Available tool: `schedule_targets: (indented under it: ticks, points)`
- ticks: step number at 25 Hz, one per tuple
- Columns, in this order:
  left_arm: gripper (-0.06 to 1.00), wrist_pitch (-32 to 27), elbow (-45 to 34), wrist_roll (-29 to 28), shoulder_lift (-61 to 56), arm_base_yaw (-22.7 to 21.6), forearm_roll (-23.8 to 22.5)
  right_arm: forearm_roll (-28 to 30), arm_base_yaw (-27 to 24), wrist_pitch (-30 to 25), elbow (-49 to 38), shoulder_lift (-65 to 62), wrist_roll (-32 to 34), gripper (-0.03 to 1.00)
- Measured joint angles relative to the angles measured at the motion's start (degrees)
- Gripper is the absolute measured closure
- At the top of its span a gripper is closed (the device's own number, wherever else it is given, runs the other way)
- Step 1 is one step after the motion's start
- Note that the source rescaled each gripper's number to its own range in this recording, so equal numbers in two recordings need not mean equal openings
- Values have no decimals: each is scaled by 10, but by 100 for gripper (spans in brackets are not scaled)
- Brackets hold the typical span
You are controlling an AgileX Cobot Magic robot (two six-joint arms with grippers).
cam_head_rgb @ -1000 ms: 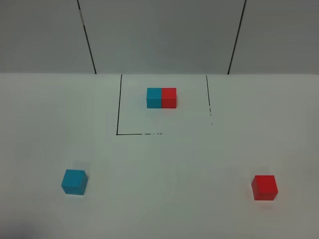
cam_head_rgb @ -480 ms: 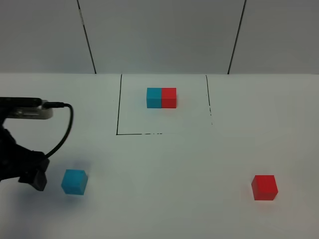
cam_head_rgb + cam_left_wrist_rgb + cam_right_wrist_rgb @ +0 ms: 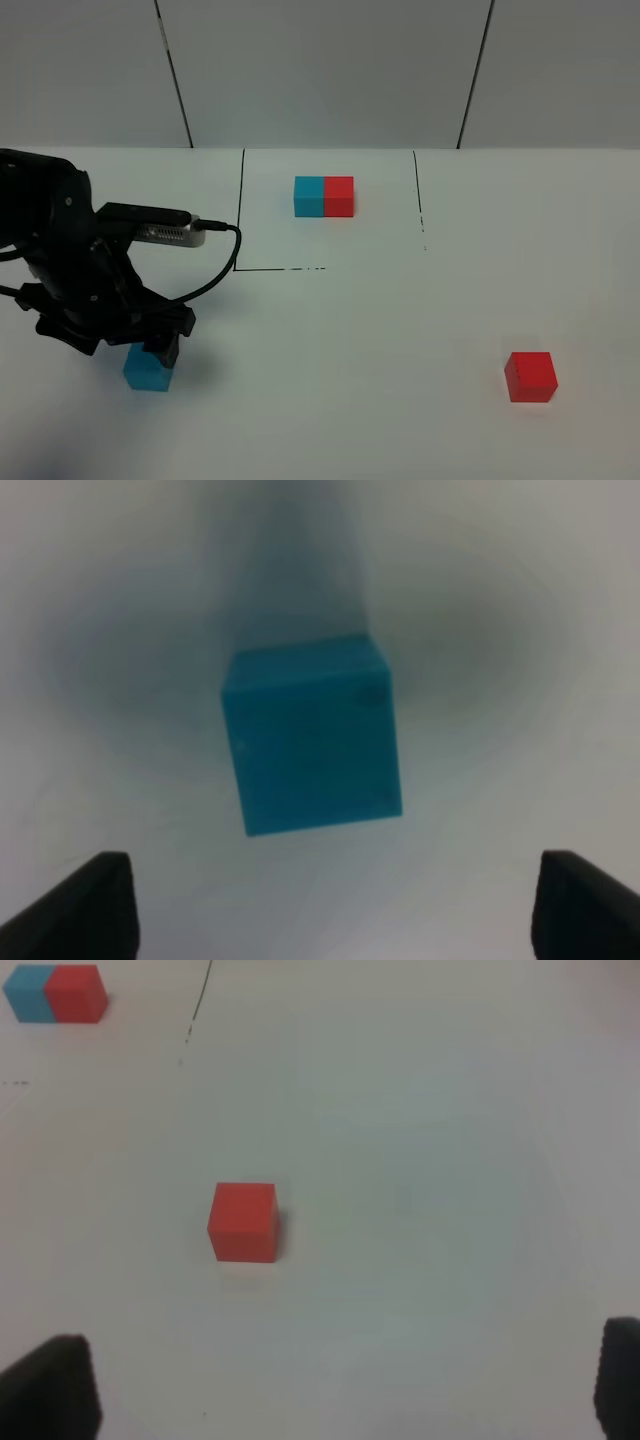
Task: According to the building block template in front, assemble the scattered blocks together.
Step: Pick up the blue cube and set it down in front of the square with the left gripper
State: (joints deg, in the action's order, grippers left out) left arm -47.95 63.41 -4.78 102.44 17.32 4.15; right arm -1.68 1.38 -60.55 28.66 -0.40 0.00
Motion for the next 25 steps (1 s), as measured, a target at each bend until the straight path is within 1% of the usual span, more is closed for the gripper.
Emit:
schedule_targets:
  ticks: [6, 15, 17, 19, 21, 24, 25]
  points:
    - [27, 11, 1, -11, 43, 1, 0, 0, 0, 0, 0, 0, 0, -3]
    - [27, 48, 1, -13, 92, 1, 0, 0, 0, 0, 0, 0, 0, -3]
    - [30, 57, 1, -13, 98, 1, 0, 0, 0, 0, 0, 0, 0, -3]
    - [39, 60, 2, -13, 102, 1, 0, 0, 0, 0, 0, 0, 0, -3]
    - [51, 61, 2, -13, 103, 1, 0, 0, 0, 0, 0, 0, 0, -3]
    - [80, 62, 3, -15, 103, 1, 0, 0, 0, 0, 0, 0, 0, -3]
    - [93, 58, 4, -15, 103, 1, -1, 0, 0, 0, 0, 0, 0, -3]
